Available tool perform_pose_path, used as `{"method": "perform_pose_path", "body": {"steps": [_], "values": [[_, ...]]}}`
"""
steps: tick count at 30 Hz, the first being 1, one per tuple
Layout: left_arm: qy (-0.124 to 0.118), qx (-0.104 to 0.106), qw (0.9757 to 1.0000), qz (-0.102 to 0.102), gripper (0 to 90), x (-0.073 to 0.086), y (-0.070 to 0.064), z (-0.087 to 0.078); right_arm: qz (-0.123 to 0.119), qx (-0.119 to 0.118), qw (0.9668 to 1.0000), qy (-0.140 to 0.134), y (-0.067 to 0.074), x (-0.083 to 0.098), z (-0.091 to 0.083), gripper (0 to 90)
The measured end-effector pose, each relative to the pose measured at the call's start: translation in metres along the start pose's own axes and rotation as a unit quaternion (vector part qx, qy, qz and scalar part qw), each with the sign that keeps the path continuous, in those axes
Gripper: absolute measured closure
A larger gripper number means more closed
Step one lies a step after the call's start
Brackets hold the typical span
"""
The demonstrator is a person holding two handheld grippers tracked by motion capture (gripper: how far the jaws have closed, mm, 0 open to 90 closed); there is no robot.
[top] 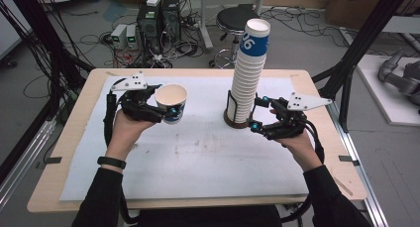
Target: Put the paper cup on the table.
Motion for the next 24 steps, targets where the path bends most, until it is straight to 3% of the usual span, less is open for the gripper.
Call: {"method": "perform_pose_path", "body": {"steps": [19, 24], "values": [[0.001, -0.07, 0.9975, -0.003, 23.1, 0.014, 0.039, 0.004, -0.002, 0.003, 1.0, 0.0, 0.0, 0.0, 0.001, 20.3], [0.001, -0.081, 0.9966, -0.016, 23.0, 0.019, 0.047, 0.006, 0.0, 0.002, 1.0, -0.001, 0.0, 0.0, 0.001, 20.4]]}}
Point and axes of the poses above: each handheld gripper's, and its own axes: z roughly forward along the jaws, x roughly out of its underside, y roughly to its left, the point moved 4 cm from there along z, roughly forward along the jaws, and after that the axes turned 12 degrees about x, right-handed, at the moved point
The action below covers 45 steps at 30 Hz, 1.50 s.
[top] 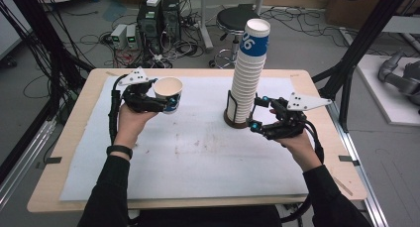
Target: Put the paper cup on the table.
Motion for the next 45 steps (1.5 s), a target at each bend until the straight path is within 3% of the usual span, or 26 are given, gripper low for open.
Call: {"method": "perform_pose_path", "body": {"steps": [6, 14, 31, 33, 35, 45], "values": [[-0.006, -0.011, 0.9997, -0.02, 23.0, 0.009, 0.01, 0.003, -0.001, 0.0, 1.0, -0.001, 0.0, 0.0, 0.0, 20.3], [-0.004, -0.031, 0.999, -0.032, 22.9, 0.014, 0.018, 0.008, 0.0, 0.0, 1.0, -0.001, 0.001, 0.0, 0.0, 20.3], [-0.003, -0.035, 0.9974, -0.063, 23.4, 0.026, 0.027, 0.013, -0.003, 0.0, 1.0, -0.004, 0.001, -0.001, -0.002, 20.3], [-0.019, -0.06, 0.9971, -0.042, 23.9, 0.03, 0.025, 0.012, -0.004, 0.0, 1.0, -0.007, 0.001, -0.001, -0.002, 20.4], [-0.023, -0.056, 0.9967, -0.054, 23.9, 0.037, 0.027, 0.012, -0.003, 0.001, 1.0, -0.007, 0.001, -0.001, -0.003, 20.3], [-0.011, -0.06, 0.9962, -0.062, 23.8, 0.06, 0.031, 0.018, -0.003, -0.001, 1.0, -0.001, 0.002, 0.0, -0.001, 20.4]]}}
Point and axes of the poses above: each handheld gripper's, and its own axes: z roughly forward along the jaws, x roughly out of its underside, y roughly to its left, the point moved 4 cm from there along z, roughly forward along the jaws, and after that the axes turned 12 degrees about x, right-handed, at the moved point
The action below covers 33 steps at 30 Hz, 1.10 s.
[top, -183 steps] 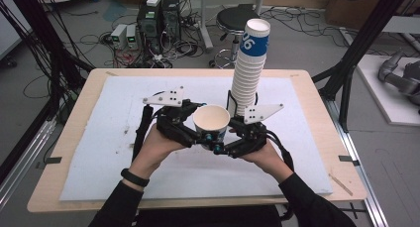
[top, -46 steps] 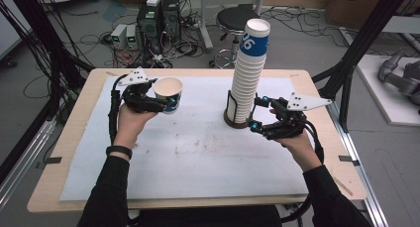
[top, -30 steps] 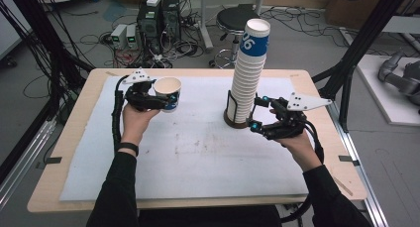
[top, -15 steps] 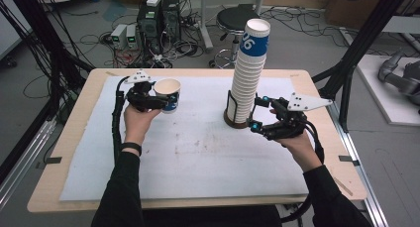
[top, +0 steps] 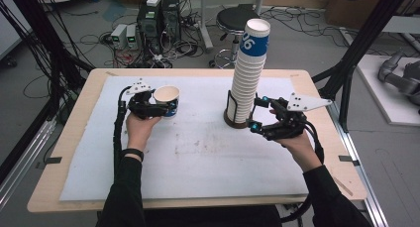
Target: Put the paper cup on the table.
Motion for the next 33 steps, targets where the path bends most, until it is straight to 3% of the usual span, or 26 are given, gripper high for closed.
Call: {"method": "perform_pose_path", "body": {"steps": [6, 9, 14, 25, 30, 33], "values": [[0.0, -0.004, 1.0, -0.009, 23.5, 0.011, 0.005, 0.005, -0.001, 0.0, 1.0, 0.0, 0.0, 0.0, 0.0, 20.4], [-0.006, -0.013, 0.9999, -0.005, 23.4, 0.012, 0.008, 0.006, -0.002, 0.001, 1.0, 0.001, 0.0, 0.0, 0.0, 20.4], [0.006, -0.031, 0.9995, -0.003, 22.9, 0.018, 0.016, 0.011, -0.002, -0.002, 1.0, 0.001, 0.001, 0.001, 0.0, 20.3], [0.012, -0.036, 0.9993, -0.006, 21.9, 0.026, 0.024, 0.019, -0.001, 0.002, 1.0, 0.0, -0.001, 0.001, -0.001, 20.4], [0.016, -0.035, 0.999, -0.02, 20.8, 0.031, 0.027, 0.021, -0.003, 0.002, 1.0, -0.002, -0.001, 0.001, -0.001, 20.4], [0.013, -0.038, 0.9991, -0.016, 19.9, 0.033, 0.026, 0.02, -0.002, 0.002, 1.0, -0.001, -0.001, 0.002, -0.002, 20.4]]}}
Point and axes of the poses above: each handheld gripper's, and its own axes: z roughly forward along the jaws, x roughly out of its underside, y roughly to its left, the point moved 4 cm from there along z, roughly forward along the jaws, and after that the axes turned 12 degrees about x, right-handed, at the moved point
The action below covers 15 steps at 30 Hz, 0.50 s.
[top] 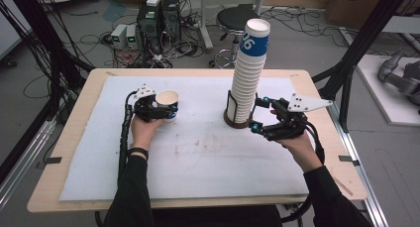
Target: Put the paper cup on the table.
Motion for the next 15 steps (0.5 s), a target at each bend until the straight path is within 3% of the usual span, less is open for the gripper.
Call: {"method": "perform_pose_path", "body": {"steps": [10, 15], "values": [[-0.001, -0.007, 0.9996, -0.028, 14.6, 0.0096, 0.0013, -0.0063, 0.001, -0.002, 1.0, -0.002, 0.0006, -0.0002, 0.0014, 20.3], [0.006, -0.016, 0.9996, -0.021, 6.5, 0.0081, -0.0019, -0.0049, -0.002, -0.001, 1.0, -0.003, 0.0006, -0.0002, 0.002, 20.3]]}}
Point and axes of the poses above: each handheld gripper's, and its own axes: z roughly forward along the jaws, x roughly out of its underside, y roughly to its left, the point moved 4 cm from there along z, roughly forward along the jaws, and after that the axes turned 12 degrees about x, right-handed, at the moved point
